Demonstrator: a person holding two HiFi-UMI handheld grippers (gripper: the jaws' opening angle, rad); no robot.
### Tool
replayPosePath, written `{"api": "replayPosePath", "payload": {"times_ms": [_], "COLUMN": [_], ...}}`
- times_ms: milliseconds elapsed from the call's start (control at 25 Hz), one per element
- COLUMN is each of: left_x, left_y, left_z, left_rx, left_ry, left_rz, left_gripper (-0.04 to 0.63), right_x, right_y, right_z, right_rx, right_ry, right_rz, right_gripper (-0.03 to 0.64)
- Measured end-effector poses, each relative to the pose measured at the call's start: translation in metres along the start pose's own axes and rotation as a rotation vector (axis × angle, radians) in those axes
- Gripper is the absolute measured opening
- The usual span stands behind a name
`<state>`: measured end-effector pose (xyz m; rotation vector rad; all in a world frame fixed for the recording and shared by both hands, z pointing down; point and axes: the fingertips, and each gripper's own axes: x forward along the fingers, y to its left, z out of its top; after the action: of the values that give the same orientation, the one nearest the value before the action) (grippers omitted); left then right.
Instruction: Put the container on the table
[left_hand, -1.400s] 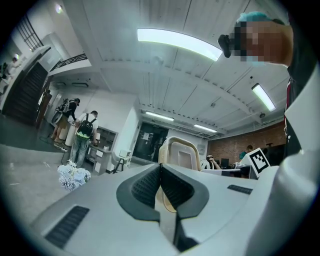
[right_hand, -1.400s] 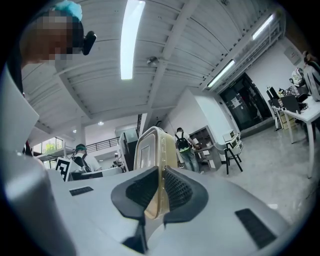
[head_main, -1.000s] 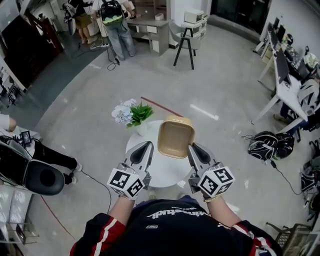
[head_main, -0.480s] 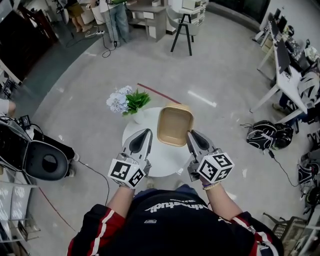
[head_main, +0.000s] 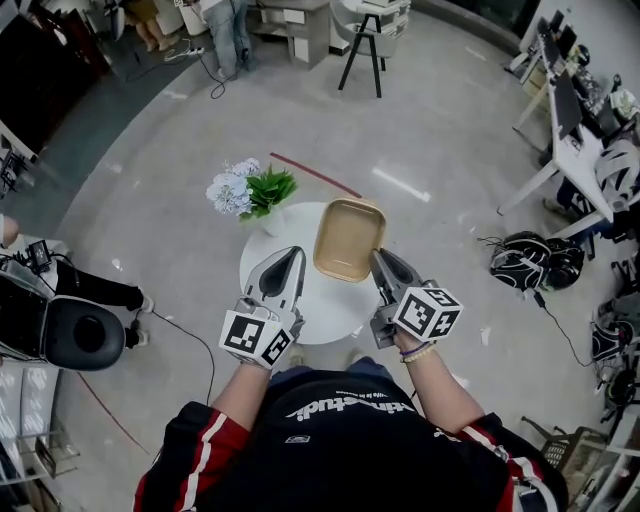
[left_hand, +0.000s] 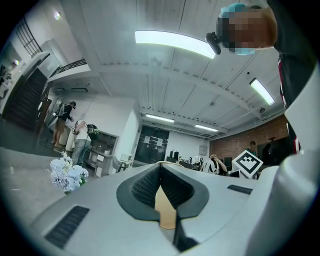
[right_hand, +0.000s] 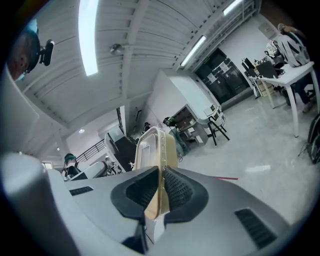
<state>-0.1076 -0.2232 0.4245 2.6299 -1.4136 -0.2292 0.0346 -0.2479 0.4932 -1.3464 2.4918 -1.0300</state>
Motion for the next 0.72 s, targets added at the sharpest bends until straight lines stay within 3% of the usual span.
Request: {"api": "replayPosePath", "payload": {"times_ms": [720], "left_x": [0.019], "left_y": [0.020], "left_z": [-0.027], "left_rx": [0.010], "left_ry": [0.006], "left_rz": [-0.025], "left_gripper": [0.025], "right_x": [0.038], "right_y": [-0.065], "right_z": [-0.040], "right_rx": [0.264], "right_ry": [0.051], "right_rz": [-0.107], "right_gripper": [0.055]}}
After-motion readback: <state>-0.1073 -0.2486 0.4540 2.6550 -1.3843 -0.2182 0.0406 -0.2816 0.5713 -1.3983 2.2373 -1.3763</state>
